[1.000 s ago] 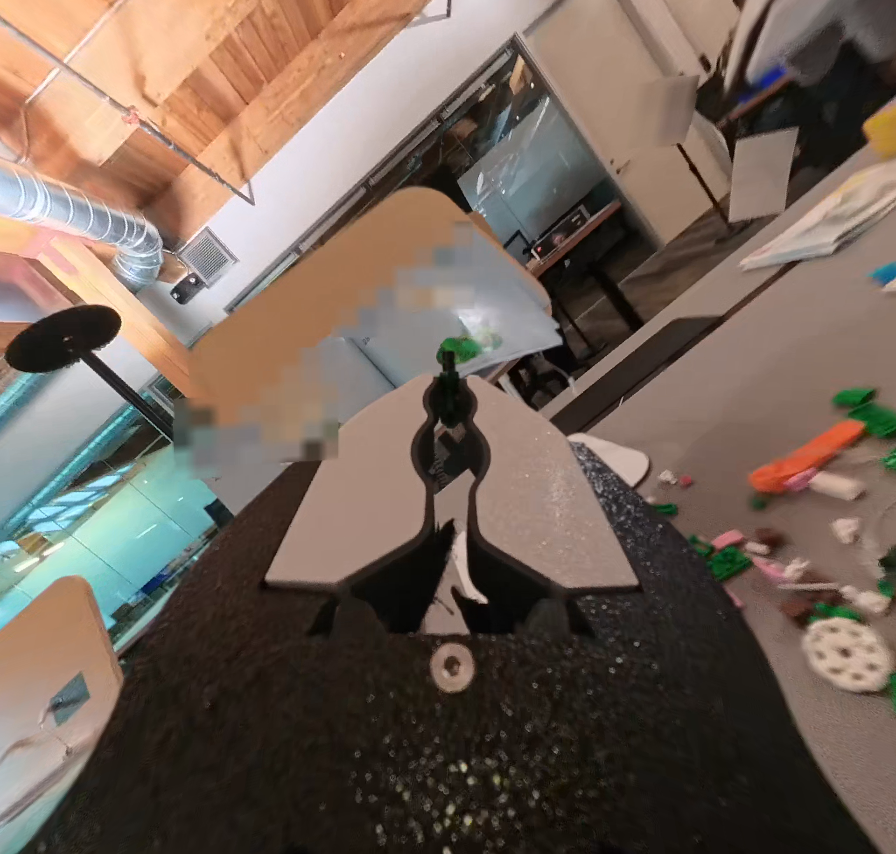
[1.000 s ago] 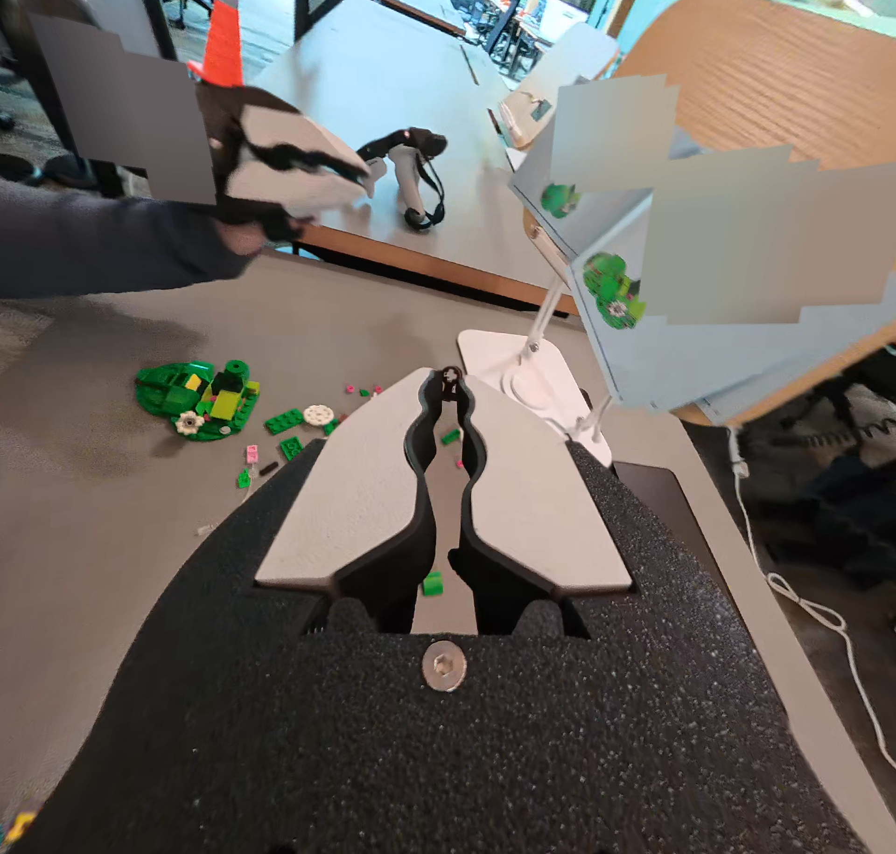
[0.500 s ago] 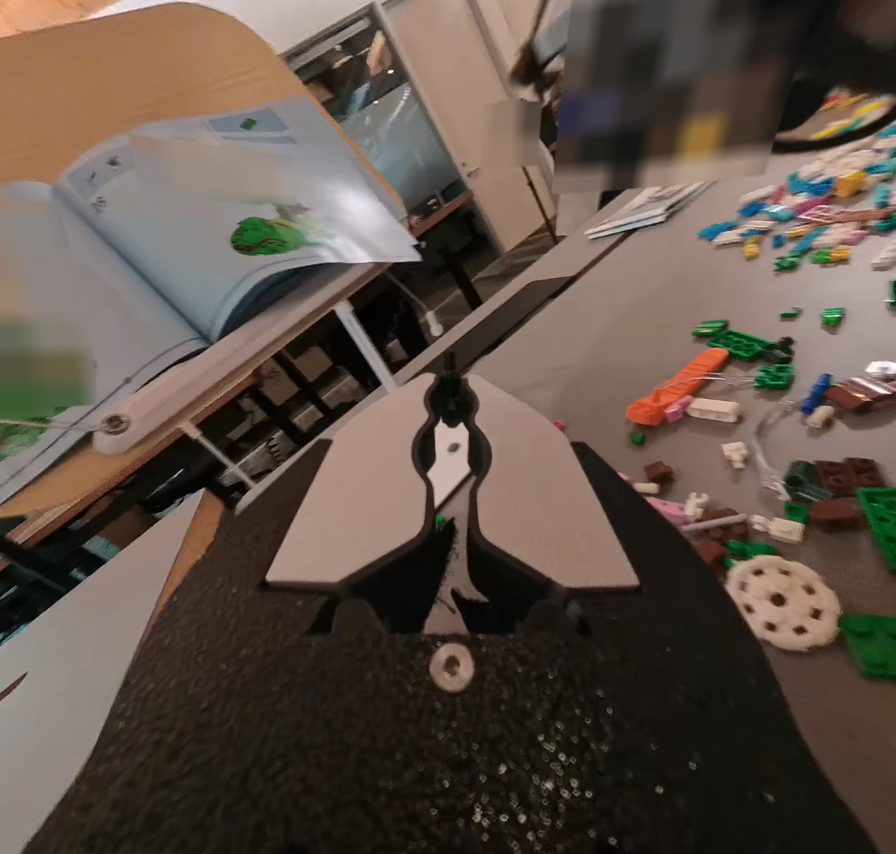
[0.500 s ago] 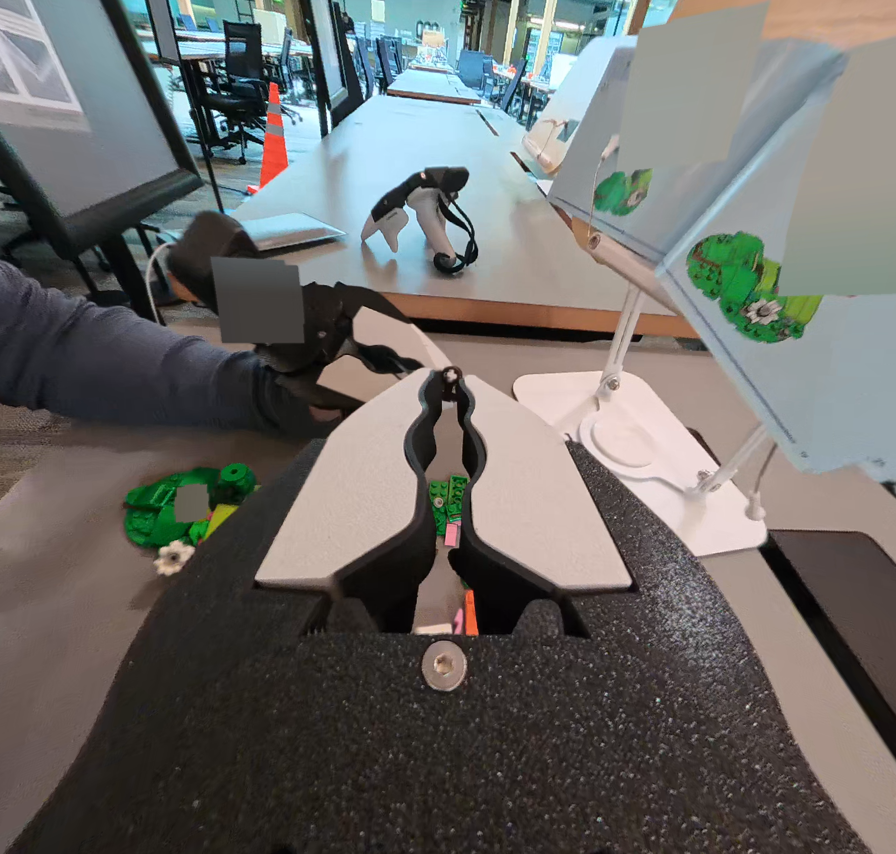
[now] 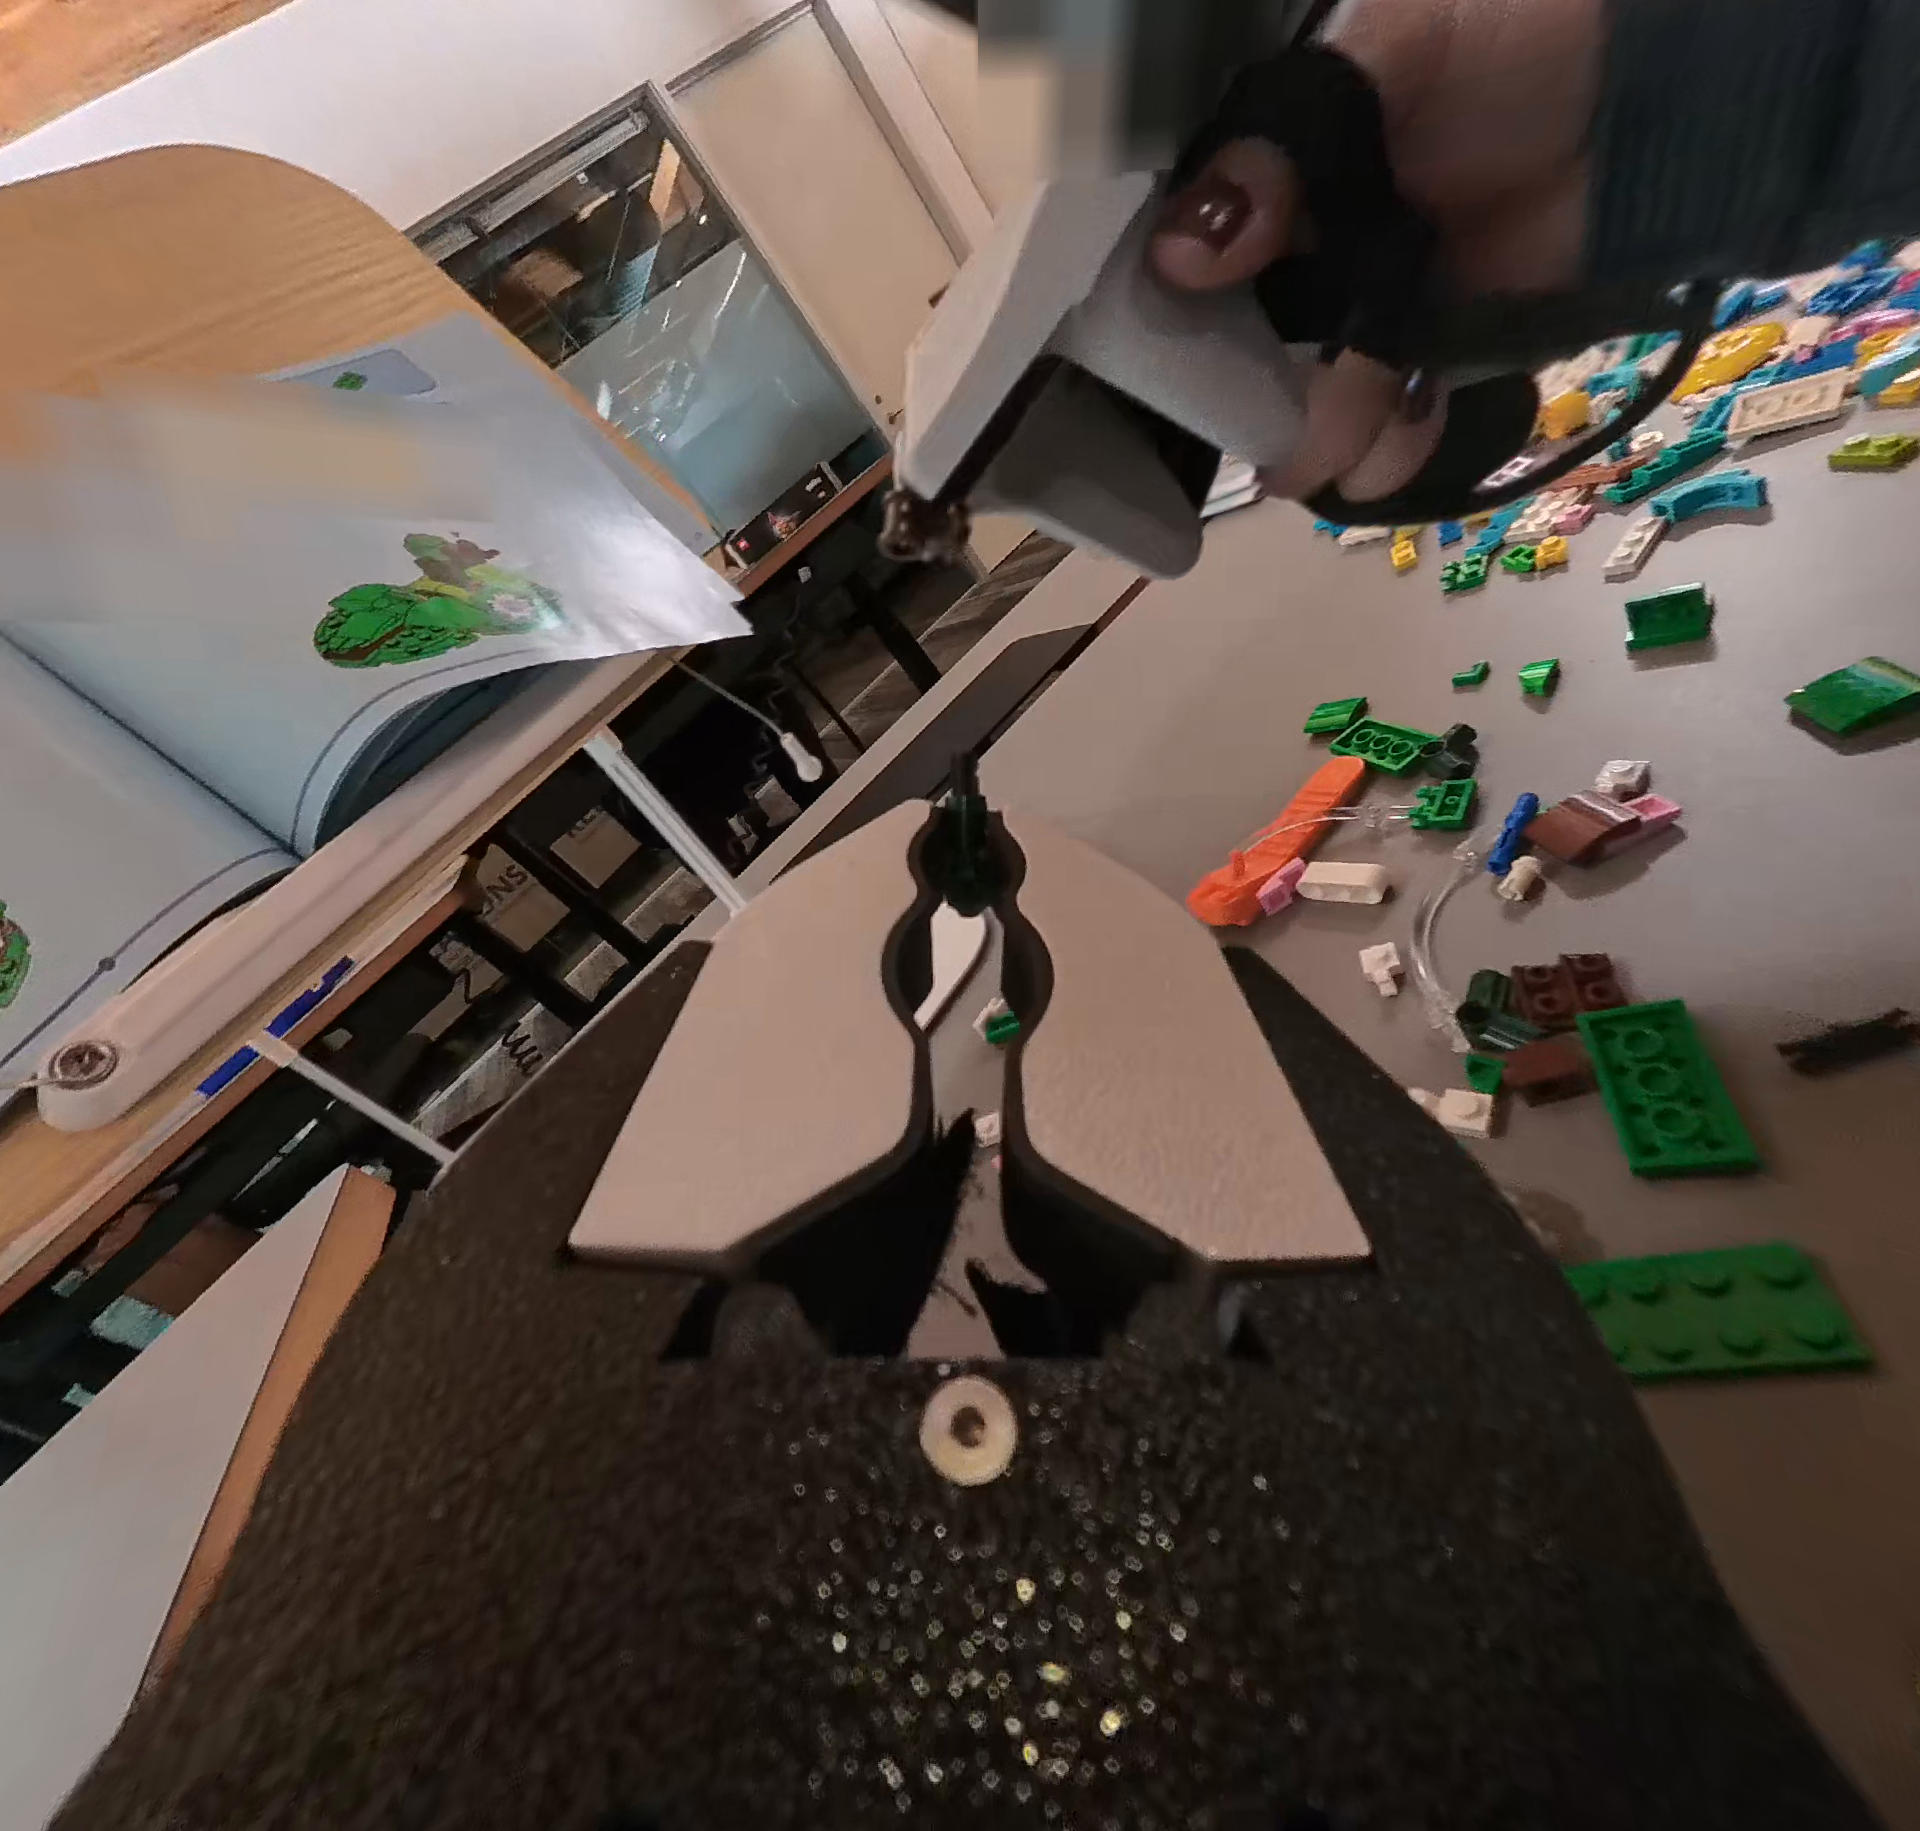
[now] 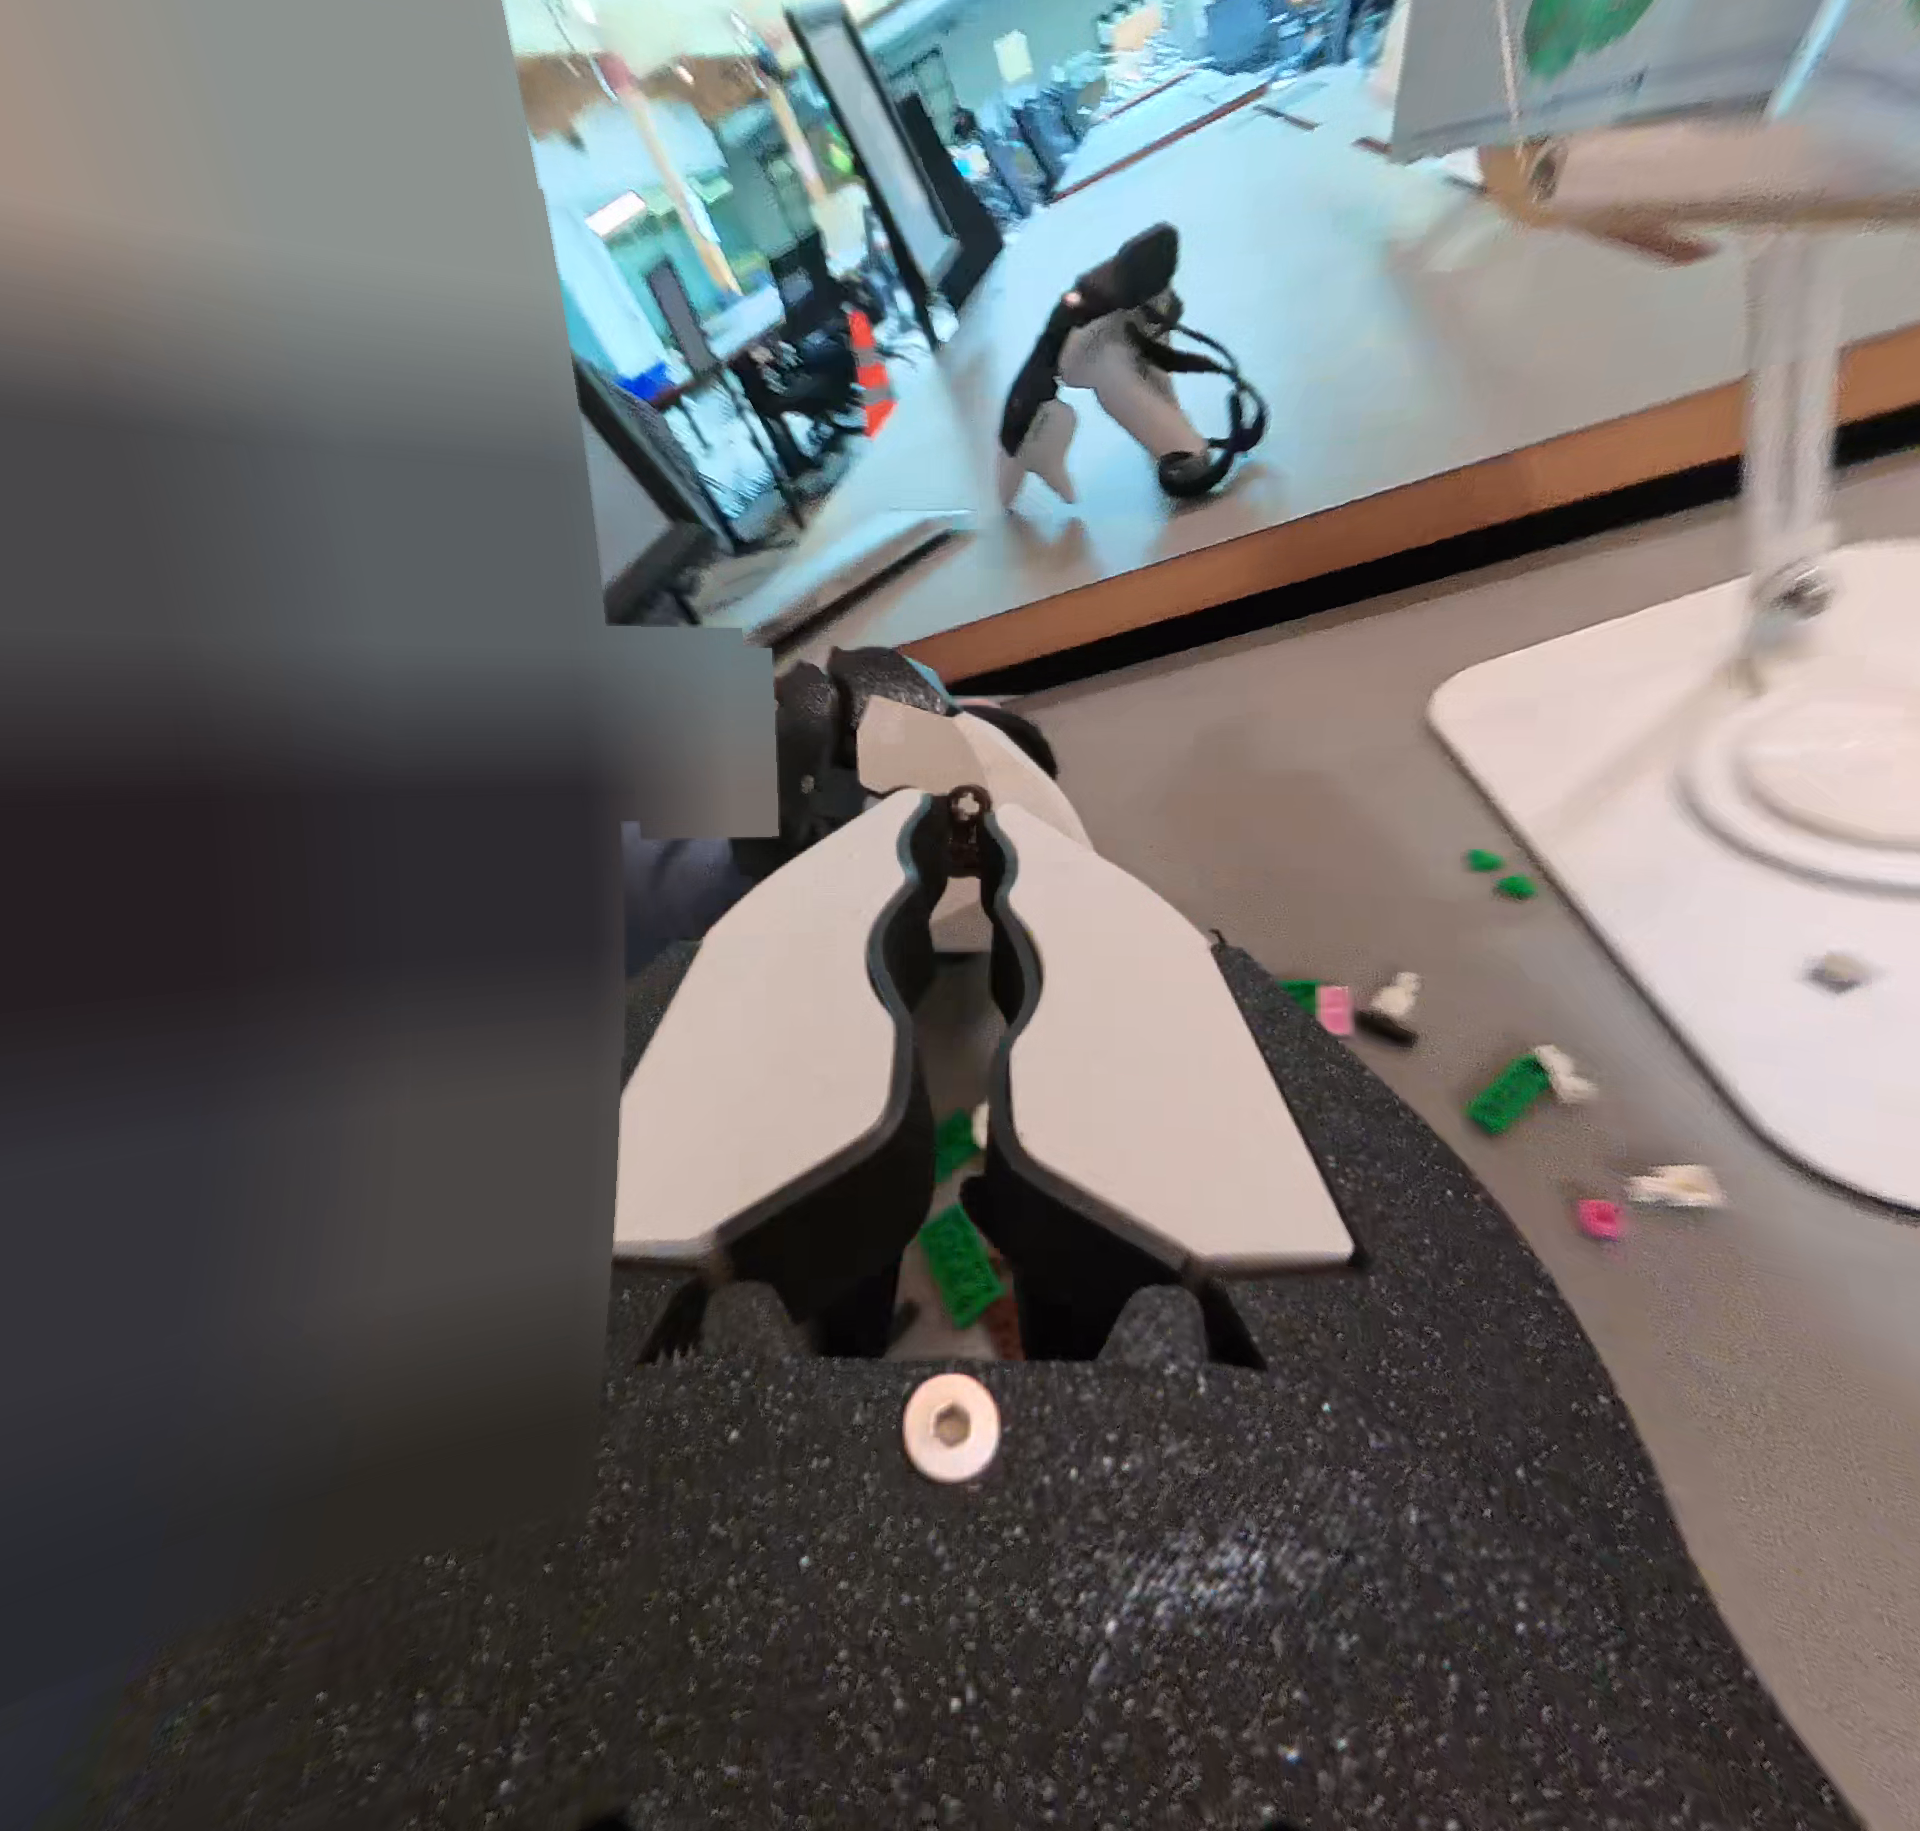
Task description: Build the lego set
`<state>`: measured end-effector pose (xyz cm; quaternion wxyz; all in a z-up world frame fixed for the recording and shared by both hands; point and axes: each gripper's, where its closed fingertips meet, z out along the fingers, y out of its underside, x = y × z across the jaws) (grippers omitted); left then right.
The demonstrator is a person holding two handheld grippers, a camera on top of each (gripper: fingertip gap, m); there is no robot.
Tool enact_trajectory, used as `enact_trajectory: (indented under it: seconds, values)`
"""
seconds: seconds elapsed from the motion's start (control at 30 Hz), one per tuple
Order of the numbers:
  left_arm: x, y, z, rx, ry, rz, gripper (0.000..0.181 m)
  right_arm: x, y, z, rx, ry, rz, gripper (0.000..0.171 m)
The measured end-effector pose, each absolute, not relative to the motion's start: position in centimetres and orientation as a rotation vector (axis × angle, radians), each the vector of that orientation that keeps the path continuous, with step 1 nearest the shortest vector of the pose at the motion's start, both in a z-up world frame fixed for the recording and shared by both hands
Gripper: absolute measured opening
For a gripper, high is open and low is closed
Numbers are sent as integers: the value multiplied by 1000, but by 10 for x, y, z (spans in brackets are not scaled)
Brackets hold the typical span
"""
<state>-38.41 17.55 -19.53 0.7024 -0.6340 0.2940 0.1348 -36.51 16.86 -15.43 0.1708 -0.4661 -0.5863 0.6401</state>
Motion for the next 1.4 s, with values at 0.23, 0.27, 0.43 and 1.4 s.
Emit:
enact_trajectory:
  seconds: [0.23, 0.27, 0.43, 1.4]
  values:
    - [-375, 174, -197, -1405, 687, 295, 7, -365, 166, -166, -1314, -1766, 1663, 5]
    - [-376, 174, -196, -1402, 682, 292, 7, -364, 166, -168, -1299, -1795, 1586, 5]
    - [-375, 173, -194, -1389, 684, 298, 7, -362, 165, -177, -1275, -1902, 1363, 5]
    - [-363, 172, -200, -1405, 758, 246, 7, -358, 164, -191, -1237, -1973, 1397, 0]
